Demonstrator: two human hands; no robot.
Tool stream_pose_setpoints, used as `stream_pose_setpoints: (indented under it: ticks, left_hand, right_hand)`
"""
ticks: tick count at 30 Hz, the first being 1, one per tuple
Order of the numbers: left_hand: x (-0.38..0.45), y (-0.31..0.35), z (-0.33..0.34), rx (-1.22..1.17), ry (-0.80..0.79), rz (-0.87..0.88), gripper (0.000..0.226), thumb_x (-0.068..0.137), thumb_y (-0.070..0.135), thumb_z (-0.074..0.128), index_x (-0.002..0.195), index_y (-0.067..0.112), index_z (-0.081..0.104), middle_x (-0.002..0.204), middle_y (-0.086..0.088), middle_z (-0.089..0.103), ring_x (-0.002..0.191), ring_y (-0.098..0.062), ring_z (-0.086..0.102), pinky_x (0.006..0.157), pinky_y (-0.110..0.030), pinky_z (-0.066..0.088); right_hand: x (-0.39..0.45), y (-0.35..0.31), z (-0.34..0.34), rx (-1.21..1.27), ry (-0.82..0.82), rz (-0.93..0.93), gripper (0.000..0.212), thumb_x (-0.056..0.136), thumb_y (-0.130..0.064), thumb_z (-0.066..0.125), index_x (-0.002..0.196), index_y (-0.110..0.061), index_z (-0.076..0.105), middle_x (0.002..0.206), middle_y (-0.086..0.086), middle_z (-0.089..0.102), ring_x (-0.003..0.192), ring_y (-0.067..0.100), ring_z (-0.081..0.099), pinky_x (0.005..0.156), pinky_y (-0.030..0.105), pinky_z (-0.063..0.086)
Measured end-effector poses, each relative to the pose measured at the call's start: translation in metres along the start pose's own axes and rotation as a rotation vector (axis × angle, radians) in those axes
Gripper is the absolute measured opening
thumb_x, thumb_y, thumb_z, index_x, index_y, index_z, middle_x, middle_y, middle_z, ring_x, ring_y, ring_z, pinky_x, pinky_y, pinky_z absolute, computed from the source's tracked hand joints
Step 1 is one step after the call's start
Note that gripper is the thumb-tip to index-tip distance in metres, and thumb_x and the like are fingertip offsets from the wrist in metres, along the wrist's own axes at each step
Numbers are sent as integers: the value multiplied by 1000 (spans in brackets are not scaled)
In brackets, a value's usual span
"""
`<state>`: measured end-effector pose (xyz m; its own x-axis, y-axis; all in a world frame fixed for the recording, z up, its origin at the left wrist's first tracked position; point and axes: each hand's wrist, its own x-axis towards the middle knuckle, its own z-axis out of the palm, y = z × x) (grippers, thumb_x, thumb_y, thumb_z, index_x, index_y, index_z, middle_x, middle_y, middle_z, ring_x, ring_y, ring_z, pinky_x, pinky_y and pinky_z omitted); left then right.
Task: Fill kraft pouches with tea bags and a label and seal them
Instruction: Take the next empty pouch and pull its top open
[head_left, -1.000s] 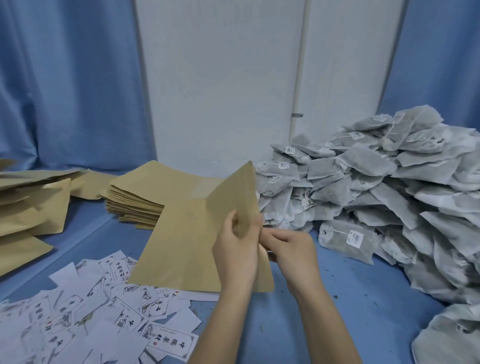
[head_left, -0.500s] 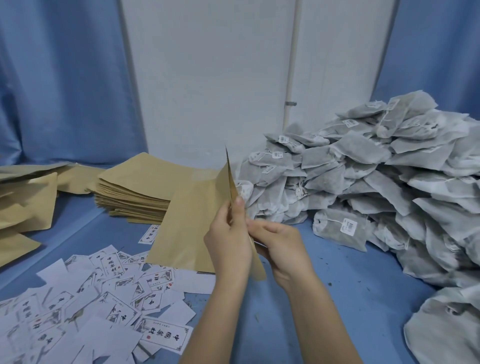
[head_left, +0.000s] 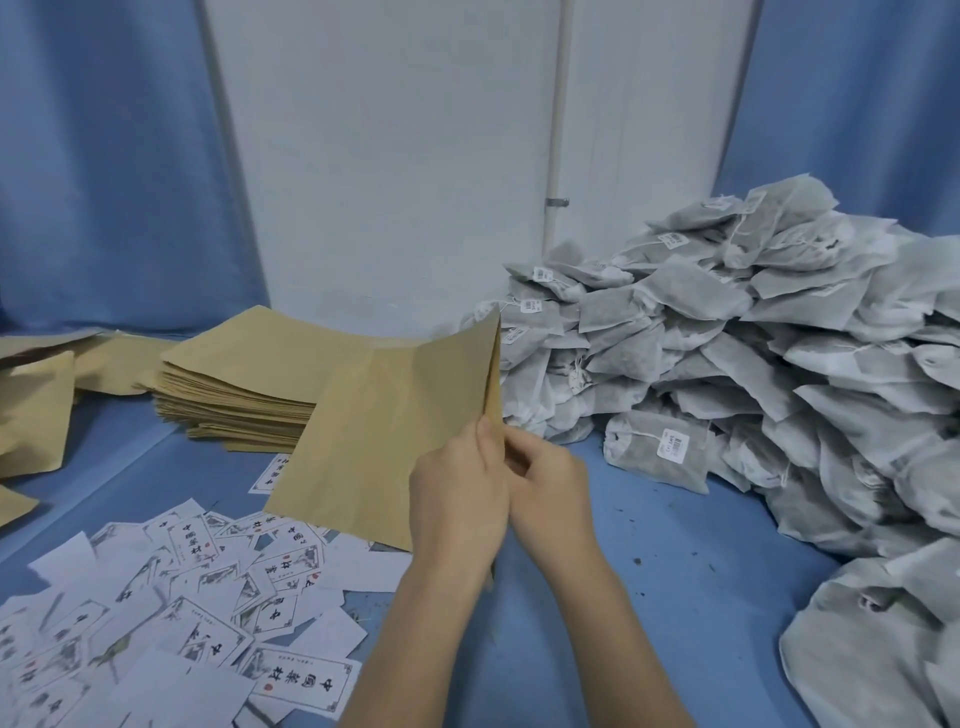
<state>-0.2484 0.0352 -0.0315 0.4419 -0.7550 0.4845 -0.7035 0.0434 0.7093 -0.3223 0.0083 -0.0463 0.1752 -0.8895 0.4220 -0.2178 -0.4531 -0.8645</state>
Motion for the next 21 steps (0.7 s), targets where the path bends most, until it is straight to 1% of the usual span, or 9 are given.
stream_pose_setpoints:
  ticks: [5,7,9,13,15,17,18,20,21]
  left_hand:
    - [3,-1,-2,99,-26,110,42,100,18,32,58,26,30,67,9,53,60,-23,40,58,-27,20]
    - [5,-4,-1,125,-18,124,40,99,19,32,59,23,29,62,0,54,58,-24,40,57,-27,20]
    - [6,-8,-2,136,-5,120,37,99,20,33,62,18,31,67,-11,58,59,-28,44,56,-28,20]
    - [3,-12,-4,83,63,138,27,98,16,37,81,1,52,75,-27,62,73,-46,56,56,-29,16]
    - [1,-9,-3,47,80,151,26,98,16,39,86,-1,54,74,-27,62,72,-45,57,55,-30,17]
    - [0,-6,-2,118,63,168,23,99,21,38,90,5,52,78,-21,64,75,-42,59,55,-29,20]
    - [-1,-5,-1,194,67,186,23,99,25,37,94,7,51,81,-17,65,78,-39,60,56,-30,23]
    - [-2,3,-3,322,73,243,21,98,24,42,99,6,52,81,-14,66,73,-36,63,55,-30,28]
    - [-4,9,-6,358,53,241,18,97,19,46,99,3,54,77,-14,65,68,-35,64,54,-29,28]
  right_hand:
    - [-4,0,8,-132,82,-72,39,93,-19,53,56,-22,43,48,-21,48,52,0,43,49,11,34]
    - [-5,1,10,-126,93,-103,41,94,-20,52,55,-27,39,49,-24,48,52,-3,45,49,9,33]
    - [-6,2,10,-128,95,-99,37,95,-22,51,58,-22,43,47,-22,48,50,0,44,48,10,33]
    - [-1,11,6,-133,198,-45,46,91,-10,50,52,-23,30,43,-13,44,48,5,39,48,13,31]
    - [2,13,5,-111,220,-41,34,90,-12,52,59,-22,45,44,-11,43,48,7,39,48,15,31]
    - [0,8,5,-50,217,-96,16,90,-15,52,90,-31,56,53,-19,52,54,4,50,53,15,37]
    - [-1,6,6,-56,231,-154,25,90,-15,52,102,-37,52,66,-24,56,64,0,55,58,12,40]
    - [-2,0,5,-150,281,-307,34,87,-13,54,103,-43,49,99,-24,51,86,-4,52,70,10,42]
    - [0,1,4,-198,308,-344,30,84,-16,56,98,-43,51,105,-25,44,93,-4,47,72,13,41]
